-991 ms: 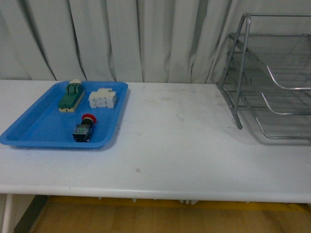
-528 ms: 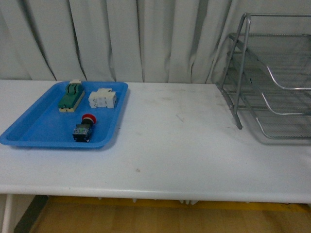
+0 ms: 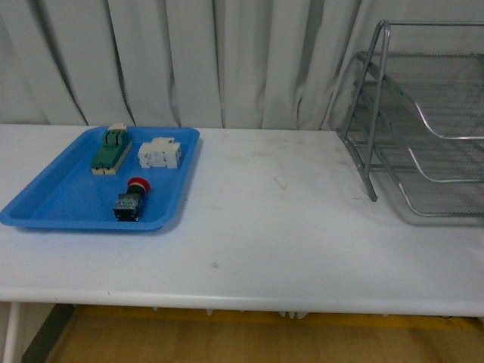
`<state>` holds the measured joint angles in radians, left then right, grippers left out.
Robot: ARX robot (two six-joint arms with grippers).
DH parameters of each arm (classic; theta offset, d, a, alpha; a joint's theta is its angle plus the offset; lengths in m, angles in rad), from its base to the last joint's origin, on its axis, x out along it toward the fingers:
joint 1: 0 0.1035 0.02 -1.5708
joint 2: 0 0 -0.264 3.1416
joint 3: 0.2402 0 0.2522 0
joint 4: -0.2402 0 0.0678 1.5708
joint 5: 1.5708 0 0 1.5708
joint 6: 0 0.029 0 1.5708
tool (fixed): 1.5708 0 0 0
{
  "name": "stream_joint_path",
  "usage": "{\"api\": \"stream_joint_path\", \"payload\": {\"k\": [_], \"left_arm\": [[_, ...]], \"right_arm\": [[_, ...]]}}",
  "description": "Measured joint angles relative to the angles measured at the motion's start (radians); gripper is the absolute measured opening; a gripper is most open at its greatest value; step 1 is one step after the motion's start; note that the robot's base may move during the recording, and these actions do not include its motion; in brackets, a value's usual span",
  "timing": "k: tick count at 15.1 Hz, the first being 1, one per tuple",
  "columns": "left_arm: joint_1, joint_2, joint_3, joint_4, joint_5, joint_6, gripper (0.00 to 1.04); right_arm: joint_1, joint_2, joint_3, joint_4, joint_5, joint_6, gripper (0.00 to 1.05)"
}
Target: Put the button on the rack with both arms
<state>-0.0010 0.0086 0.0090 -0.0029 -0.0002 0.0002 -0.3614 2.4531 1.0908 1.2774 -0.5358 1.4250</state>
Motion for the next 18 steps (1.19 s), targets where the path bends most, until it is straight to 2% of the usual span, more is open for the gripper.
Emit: {"api": "stream_joint_path", "payload": {"k": [6,7,8,13,14,15,18], "left_arm": [[0.000,0.000,0.000,0.000,0.000,0.000,0.98],[0.000,0.000,0.000,0.000,0.000,0.000,0.98],[0.000,0.000,0.000,0.000,0.000,0.000,0.98],[0.000,0.000,0.000,0.000,0.000,0.000,0.98],[0.000,0.000,0.000,0.000,0.000,0.000,0.98],[0.000,0.000,0.000,0.000,0.000,0.000,0.98],[0.000,0.000,0.000,0.000,0.000,0.000,0.98]], "right_arm": [[-0.046,-0.082,-0.183,0.014,-0.024,-0.032,0.02],[-0.081,-0.136,-0.314,0.027,-0.042,-0.047,0.02],[-0.098,-0.149,-0.353,0.031,-0.051,-0.050,0.02],[-0.151,-0.197,-0.484,0.044,-0.086,-0.056,0.02],[-0.158,-0.205,-0.500,0.043,-0.087,-0.066,0.05],[-0.166,-0.212,-0.509,0.030,-0.077,-0.075,0.22],[-0.196,-0.232,-0.531,0.009,-0.055,-0.055,0.59]]}}
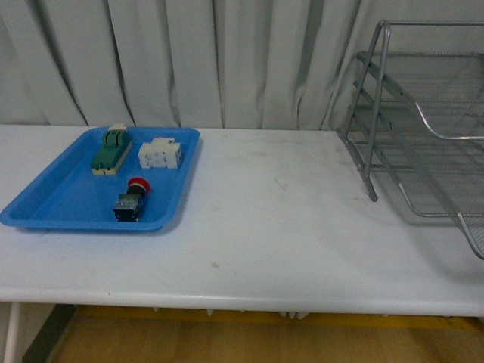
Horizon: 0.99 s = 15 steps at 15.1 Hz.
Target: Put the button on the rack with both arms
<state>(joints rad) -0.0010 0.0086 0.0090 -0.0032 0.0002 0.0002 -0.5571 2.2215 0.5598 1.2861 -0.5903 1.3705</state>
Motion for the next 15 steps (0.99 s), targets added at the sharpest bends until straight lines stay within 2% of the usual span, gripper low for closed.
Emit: {"api": "stream_joint_path", "payload": {"k": [4,5,7,11,12,13,14,15], "left_arm": [[0.000,0.000,0.000,0.000,0.000,0.000,0.98],[0.000,0.000,0.000,0.000,0.000,0.000,0.98],[0.000,0.000,0.000,0.000,0.000,0.000,0.98],[0.000,0.000,0.000,0.000,0.000,0.000,0.98],[0.000,0.000,0.000,0.000,0.000,0.000,0.98],[0.000,0.000,0.000,0.000,0.000,0.000,0.98],[0.000,0.000,0.000,0.000,0.000,0.000,0.98],[0.000,0.000,0.000,0.000,0.000,0.000,0.98]], "right_arm": [[0.010,-0.131,-0.053,-0.001,-0.021,0.037,1.00],[0.014,-0.178,-0.074,-0.001,-0.036,0.037,0.97],[0.022,-0.299,-0.152,-0.003,-0.078,0.032,0.98],[0.039,-0.733,-0.312,0.001,-0.231,-0.066,0.98],[0.056,-0.851,-0.305,-0.177,-0.156,-0.178,0.93],[0.095,-1.031,-0.312,-0.372,0.000,-0.391,0.82],[0.142,-1.249,-0.327,-0.553,0.120,-0.672,0.69],[0.175,-1.397,-0.340,-0.681,0.187,-0.893,0.58]]}}
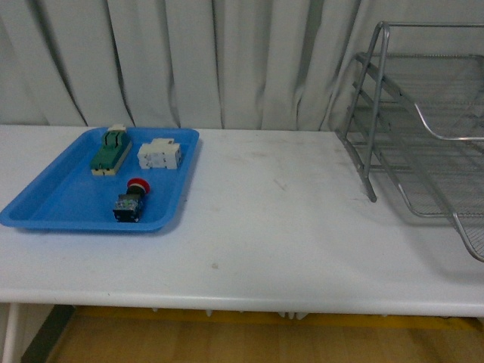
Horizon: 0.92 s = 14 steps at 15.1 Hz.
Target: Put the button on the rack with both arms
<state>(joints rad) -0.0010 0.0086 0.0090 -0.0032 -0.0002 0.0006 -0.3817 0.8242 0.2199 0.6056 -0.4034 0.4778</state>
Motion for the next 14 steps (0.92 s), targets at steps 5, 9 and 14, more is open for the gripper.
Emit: {"api": "stream_joint_path", "payload": {"k": [5,9,14], "left_arm": [[0.000,0.000,0.000,0.000,0.000,0.000,0.98],[0.000,0.000,0.000,0.000,0.000,0.000,0.98],[0.000,0.000,0.000,0.000,0.000,0.000,0.98]], "right_arm": [[0.179,-0.266,-0.127,-0.139,0.194,-0.434,0.07],[0.266,-0.409,-0.170,-0.233,0.287,-0.471,0.02],[0.381,-0.515,-0.210,-0.293,0.404,-0.472,0.02]]}}
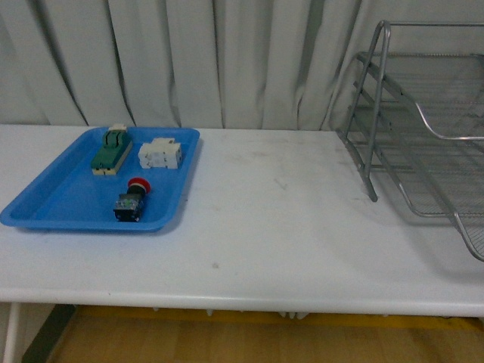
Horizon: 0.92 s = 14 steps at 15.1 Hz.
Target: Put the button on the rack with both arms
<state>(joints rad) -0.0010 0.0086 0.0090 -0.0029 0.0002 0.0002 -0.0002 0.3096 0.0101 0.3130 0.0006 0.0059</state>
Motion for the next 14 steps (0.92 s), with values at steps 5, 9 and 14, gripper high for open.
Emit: {"api": "stream_joint_path", "payload": {"k": [5,9,14], "left_arm": [[0.000,0.000,0.000,0.000,0.000,0.000,0.98],[0.000,0.000,0.000,0.000,0.000,0.000,0.98],[0.000,0.000,0.000,0.000,0.000,0.000,0.98]], "right_arm": [[0.000,-0.082,0.000,-0.082,0.000,0.000,0.02],[0.000,-0.129,0.000,-0.131,0.000,0.000,0.02],[0.000,-0.306,0.001,-0.316,0.000,0.000,0.02]]}}
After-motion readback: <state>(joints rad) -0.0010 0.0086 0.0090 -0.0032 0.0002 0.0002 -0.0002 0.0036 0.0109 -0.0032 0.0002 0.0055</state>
